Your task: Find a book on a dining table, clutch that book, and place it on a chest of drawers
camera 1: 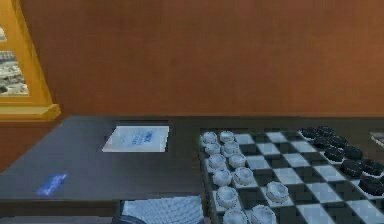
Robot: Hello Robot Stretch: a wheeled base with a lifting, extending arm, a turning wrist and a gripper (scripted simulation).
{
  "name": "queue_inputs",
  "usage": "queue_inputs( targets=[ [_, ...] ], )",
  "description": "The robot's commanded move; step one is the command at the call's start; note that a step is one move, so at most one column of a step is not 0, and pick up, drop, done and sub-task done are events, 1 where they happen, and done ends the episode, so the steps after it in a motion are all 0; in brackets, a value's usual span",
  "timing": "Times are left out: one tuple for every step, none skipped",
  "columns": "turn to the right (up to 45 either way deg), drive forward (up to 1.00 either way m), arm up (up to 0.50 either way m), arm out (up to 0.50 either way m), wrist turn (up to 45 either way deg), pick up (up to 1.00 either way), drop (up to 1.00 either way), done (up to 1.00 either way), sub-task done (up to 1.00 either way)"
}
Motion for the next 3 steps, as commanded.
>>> queue_inputs(
  targets=[
    [-45.0,0.00,0.00,0.00,0.0,0.00,0.00,0.00,0.00],
    [-45.0,0.00,0.00,0.00,0.0,0.00,0.00,0.00,0.00],
    [-45.0,0.00,0.00,0.00,0.0,0.00,0.00,0.00,0.00]
  ],
)
